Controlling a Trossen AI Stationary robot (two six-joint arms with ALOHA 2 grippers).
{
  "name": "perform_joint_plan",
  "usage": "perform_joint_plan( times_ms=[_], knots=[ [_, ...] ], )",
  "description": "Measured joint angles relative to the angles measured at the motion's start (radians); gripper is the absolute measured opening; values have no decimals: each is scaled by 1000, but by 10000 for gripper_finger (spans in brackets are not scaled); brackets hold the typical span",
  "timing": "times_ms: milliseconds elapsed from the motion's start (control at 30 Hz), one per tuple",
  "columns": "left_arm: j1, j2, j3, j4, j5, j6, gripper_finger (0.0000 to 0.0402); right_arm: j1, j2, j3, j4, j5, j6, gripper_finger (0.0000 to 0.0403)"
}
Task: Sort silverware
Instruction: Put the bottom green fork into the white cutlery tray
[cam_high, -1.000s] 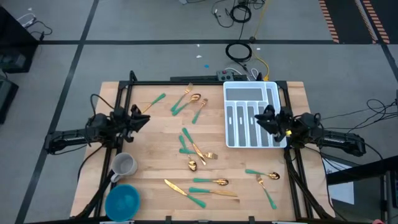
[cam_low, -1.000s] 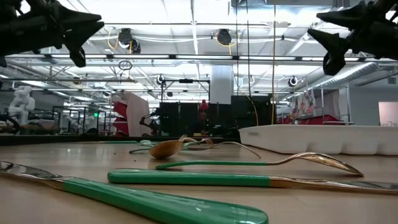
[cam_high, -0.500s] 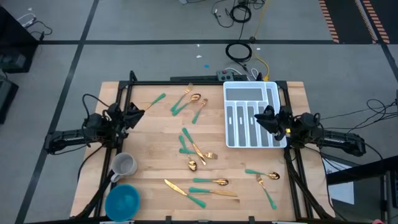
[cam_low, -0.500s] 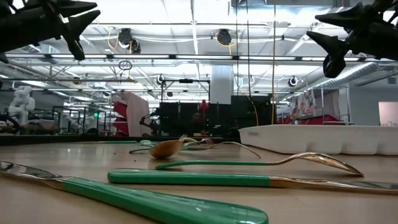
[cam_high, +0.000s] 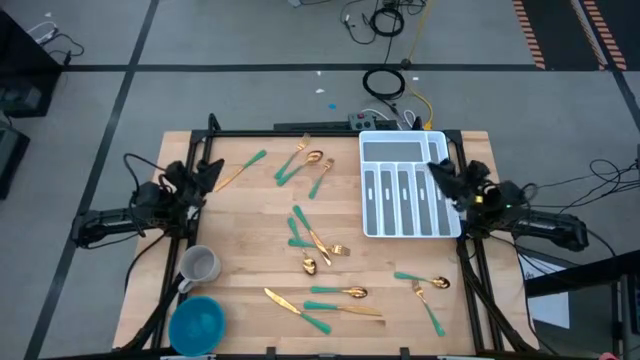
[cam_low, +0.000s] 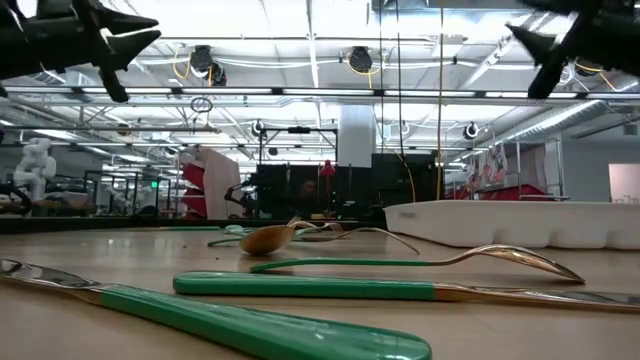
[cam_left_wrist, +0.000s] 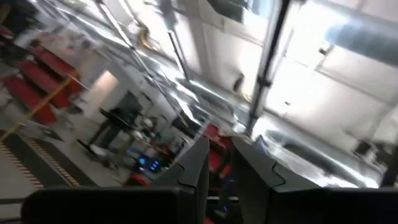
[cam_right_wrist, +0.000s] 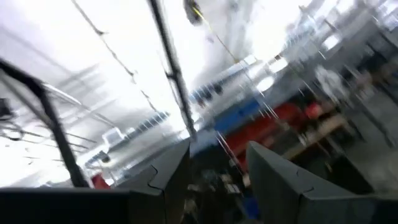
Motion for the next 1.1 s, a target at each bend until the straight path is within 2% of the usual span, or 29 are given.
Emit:
perform_joint_plan(
  times_ms=[133,267,367,533,600,700,933,1100],
  knots=[
    [-1,1,80,-6,2,6,73,4,10,155,-137,0,-206,153],
    [-1,28,195,-101,0,5,73,6,78,407,-568,0,-341,153],
    [-1,71,291,-161,36,5,73,6,184,596,-932,-24,-325,153],
    [-6,196,461,-381,103,4,73,11,415,798,-1345,-186,-215,153],
    [-11,261,522,-494,106,4,73,29,503,828,-1412,-250,-191,153],
    [-20,366,597,-621,106,-4,73,83,624,833,-1420,-307,-187,153],
    [-44,541,705,-849,111,-47,73,256,862,834,-1467,-312,-188,132],
    [-57,595,709,-904,112,-48,73,388,963,833,-1533,-288,-117,100]
  ],
)
